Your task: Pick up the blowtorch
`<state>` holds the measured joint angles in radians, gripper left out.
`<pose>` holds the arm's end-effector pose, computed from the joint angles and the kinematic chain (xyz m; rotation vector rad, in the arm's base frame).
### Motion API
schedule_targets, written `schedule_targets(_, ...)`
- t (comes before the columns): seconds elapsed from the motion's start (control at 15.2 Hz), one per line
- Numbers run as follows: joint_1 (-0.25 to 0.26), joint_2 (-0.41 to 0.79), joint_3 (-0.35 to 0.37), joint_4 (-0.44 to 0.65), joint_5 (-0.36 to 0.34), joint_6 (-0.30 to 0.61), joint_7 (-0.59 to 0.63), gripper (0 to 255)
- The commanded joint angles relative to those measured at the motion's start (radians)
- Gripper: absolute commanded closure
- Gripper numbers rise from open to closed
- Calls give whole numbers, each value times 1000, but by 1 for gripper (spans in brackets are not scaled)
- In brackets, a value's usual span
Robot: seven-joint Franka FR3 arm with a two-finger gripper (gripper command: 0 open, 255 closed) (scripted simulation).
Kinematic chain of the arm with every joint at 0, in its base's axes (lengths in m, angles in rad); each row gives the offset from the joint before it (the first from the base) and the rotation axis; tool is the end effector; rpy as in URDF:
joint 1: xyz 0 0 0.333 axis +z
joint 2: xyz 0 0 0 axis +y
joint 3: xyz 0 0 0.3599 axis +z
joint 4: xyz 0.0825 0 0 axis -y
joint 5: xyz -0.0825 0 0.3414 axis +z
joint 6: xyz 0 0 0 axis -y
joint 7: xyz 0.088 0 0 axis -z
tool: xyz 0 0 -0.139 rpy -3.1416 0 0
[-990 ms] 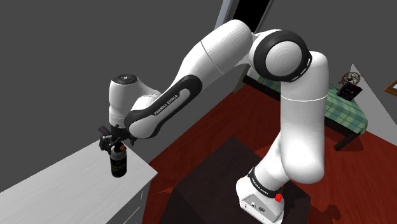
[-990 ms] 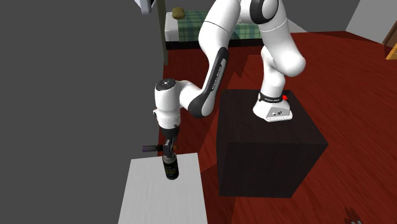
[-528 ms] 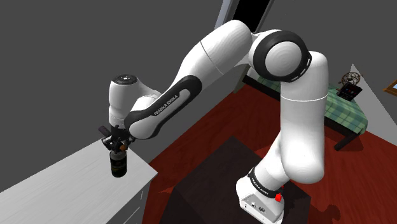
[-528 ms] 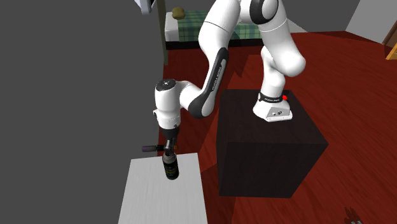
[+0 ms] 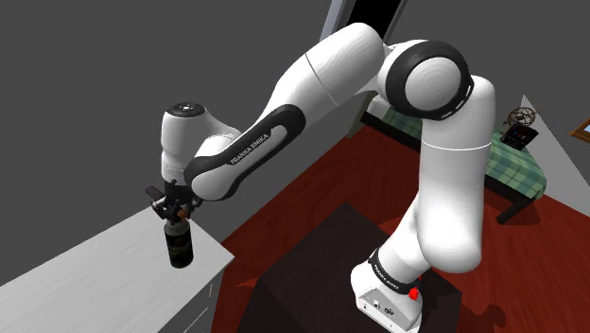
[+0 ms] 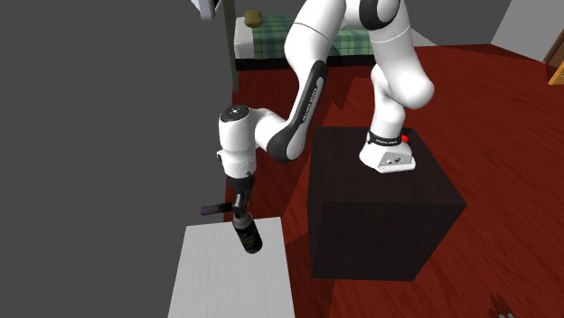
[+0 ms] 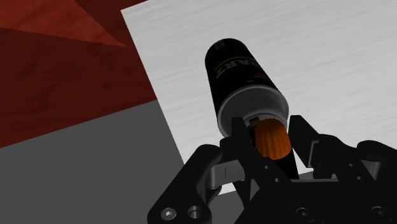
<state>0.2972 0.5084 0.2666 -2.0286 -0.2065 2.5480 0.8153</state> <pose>0.5122 0.3131 0.2450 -3.1049 0.1809 -0.0346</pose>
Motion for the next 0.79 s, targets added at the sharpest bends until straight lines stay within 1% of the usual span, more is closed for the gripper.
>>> schedule_targets(0.0,-6,-22,7,-1,9,-19,-6,255)
schedule_targets(0.59,-26,-113,35,1,49,-110,-32,255)
schedule_targets(0.73,-26,-115,35,1,50,-112,-33,255)
